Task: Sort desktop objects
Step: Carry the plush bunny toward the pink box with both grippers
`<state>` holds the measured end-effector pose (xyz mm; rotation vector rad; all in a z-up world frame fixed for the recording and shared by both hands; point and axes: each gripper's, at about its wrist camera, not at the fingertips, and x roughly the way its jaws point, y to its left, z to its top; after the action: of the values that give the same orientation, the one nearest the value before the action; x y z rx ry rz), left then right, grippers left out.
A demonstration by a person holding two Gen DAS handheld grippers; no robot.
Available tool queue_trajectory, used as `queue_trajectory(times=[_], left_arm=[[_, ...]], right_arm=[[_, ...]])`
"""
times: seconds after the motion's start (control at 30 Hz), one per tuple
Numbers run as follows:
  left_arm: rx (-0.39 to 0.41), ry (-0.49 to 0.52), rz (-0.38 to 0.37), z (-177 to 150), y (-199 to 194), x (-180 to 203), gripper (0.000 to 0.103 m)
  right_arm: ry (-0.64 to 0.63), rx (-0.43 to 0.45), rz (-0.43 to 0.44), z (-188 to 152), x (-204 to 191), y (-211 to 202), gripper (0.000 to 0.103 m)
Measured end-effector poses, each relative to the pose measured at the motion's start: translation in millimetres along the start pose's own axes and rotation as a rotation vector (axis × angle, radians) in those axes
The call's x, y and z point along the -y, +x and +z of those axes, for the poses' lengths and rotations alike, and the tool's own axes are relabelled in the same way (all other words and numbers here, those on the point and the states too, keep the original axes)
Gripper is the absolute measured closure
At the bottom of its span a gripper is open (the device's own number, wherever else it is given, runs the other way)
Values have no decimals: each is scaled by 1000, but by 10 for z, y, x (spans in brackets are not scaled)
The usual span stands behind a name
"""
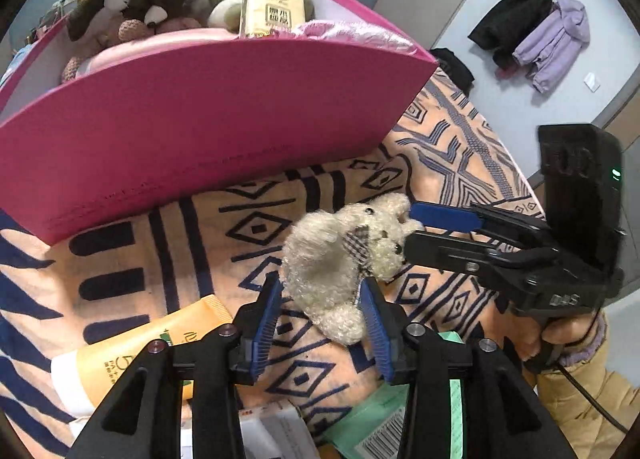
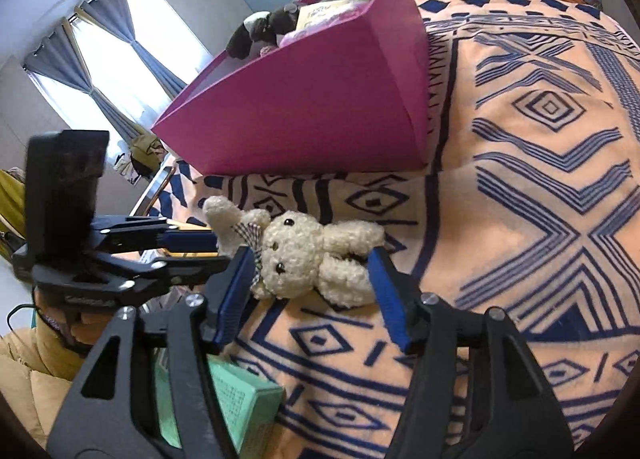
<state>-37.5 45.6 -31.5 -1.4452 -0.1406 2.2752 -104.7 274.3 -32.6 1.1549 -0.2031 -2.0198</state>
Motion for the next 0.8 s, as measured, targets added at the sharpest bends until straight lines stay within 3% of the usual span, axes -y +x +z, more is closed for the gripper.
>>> queue_trajectory(times=[0.3, 0.47, 0.8], left_arm=[[-24, -28, -12, 83, 132, -115, 62], [-44, -32, -34, 97, 200, -114, 63], [5, -16, -55, 156, 26, -6, 64]], right_arm=[[0, -37, -13, 50, -35, 201, 39], [-22, -42, -1, 50, -77, 229, 55], [-81, 12, -22, 72, -241, 49, 59]])
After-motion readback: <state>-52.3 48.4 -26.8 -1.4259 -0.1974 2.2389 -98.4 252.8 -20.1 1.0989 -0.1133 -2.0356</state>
